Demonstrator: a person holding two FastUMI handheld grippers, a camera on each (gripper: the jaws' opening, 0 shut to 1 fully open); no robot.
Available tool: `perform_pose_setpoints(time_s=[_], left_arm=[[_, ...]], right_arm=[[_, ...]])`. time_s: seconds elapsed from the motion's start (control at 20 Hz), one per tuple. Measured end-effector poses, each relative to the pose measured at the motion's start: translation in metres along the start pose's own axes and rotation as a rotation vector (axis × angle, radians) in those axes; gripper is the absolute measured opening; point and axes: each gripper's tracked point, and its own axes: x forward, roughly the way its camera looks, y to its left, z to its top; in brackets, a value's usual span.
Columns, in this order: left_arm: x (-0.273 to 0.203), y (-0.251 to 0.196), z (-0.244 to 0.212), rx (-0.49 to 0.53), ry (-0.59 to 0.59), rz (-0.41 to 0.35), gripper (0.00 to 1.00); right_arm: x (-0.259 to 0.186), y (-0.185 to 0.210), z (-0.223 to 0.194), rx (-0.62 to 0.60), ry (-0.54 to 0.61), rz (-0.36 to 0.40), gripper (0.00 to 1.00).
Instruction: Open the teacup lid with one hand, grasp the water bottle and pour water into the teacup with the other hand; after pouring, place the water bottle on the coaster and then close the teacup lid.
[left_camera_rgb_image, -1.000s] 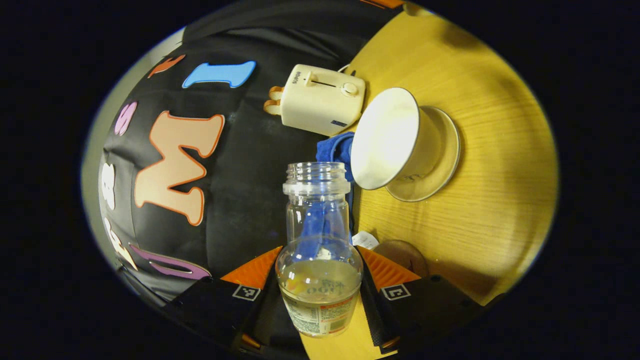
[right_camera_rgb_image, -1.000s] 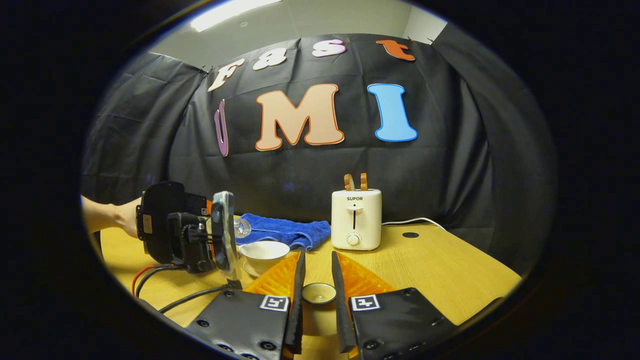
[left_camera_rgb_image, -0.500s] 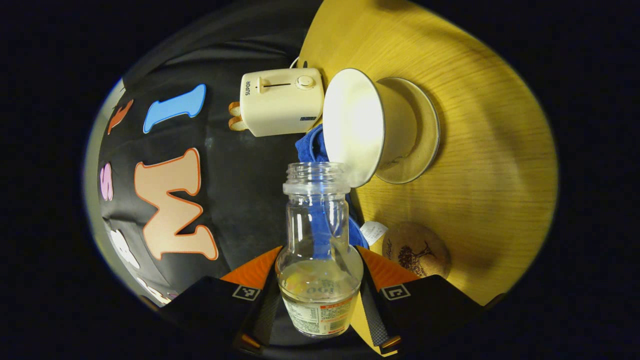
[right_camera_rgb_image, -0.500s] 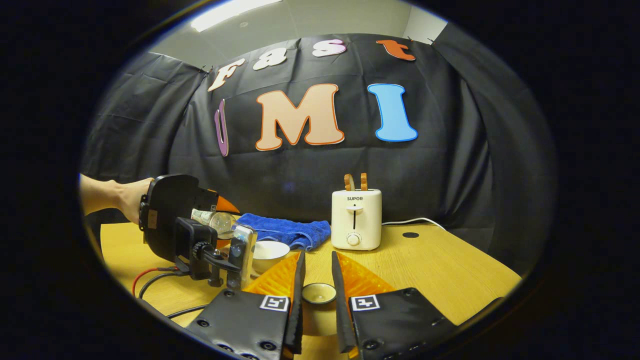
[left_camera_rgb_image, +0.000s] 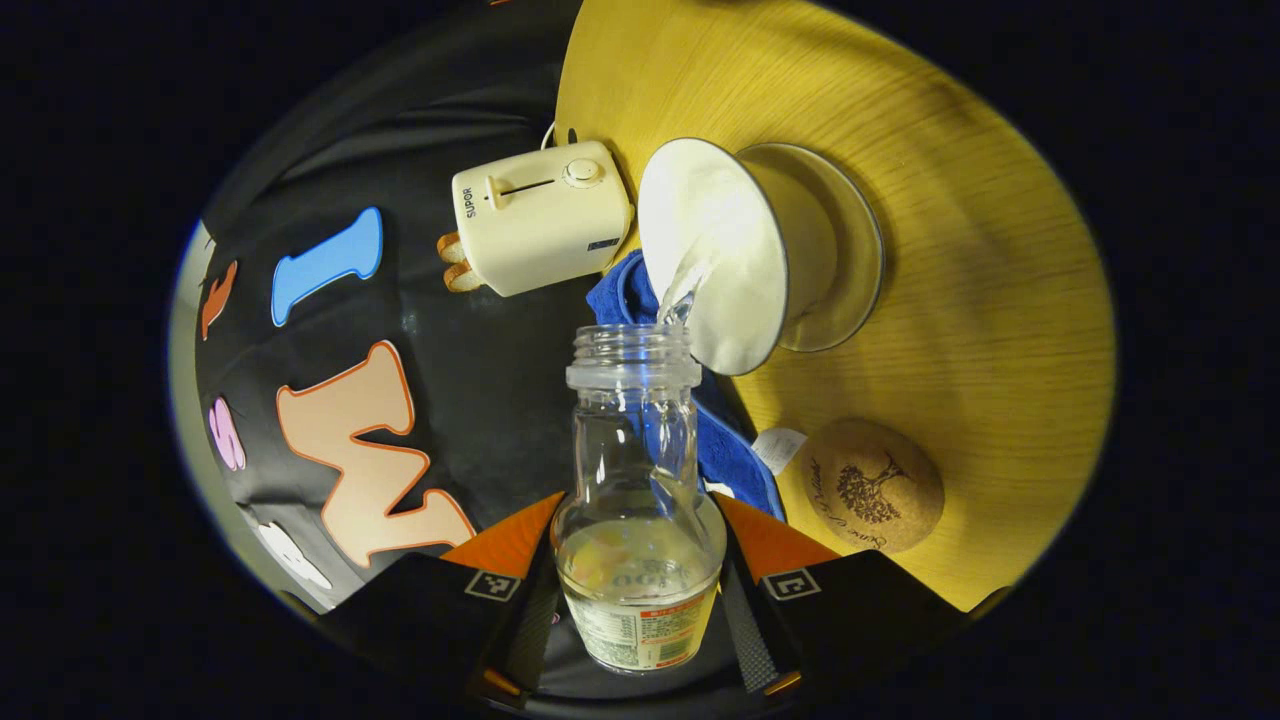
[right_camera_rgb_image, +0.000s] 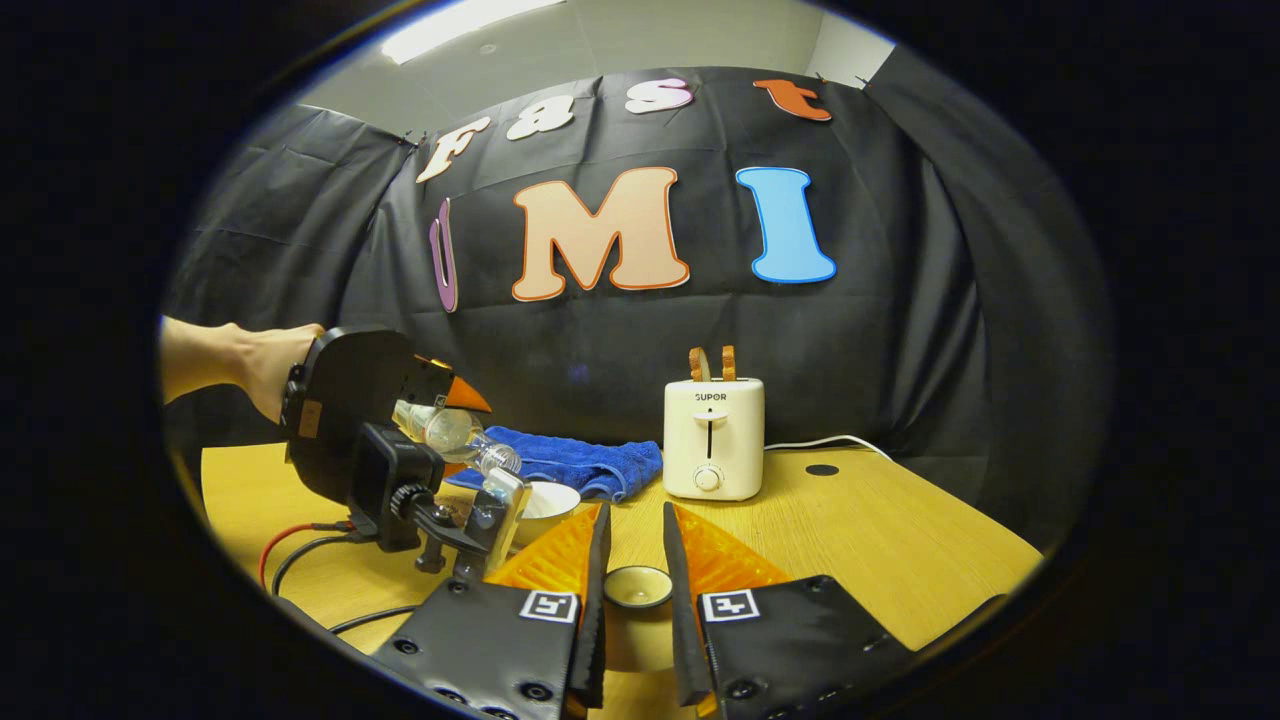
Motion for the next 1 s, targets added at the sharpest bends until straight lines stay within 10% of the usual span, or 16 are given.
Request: perform_pose_setpoints(time_s=[1.0], left_arm=[[-0.004, 0.025, -0.004, 0.200, 0.025, -0.005, 0.72]], right_arm=[[0.000, 0.000, 0.000, 0.000, 0.000, 0.004, 0.31]])
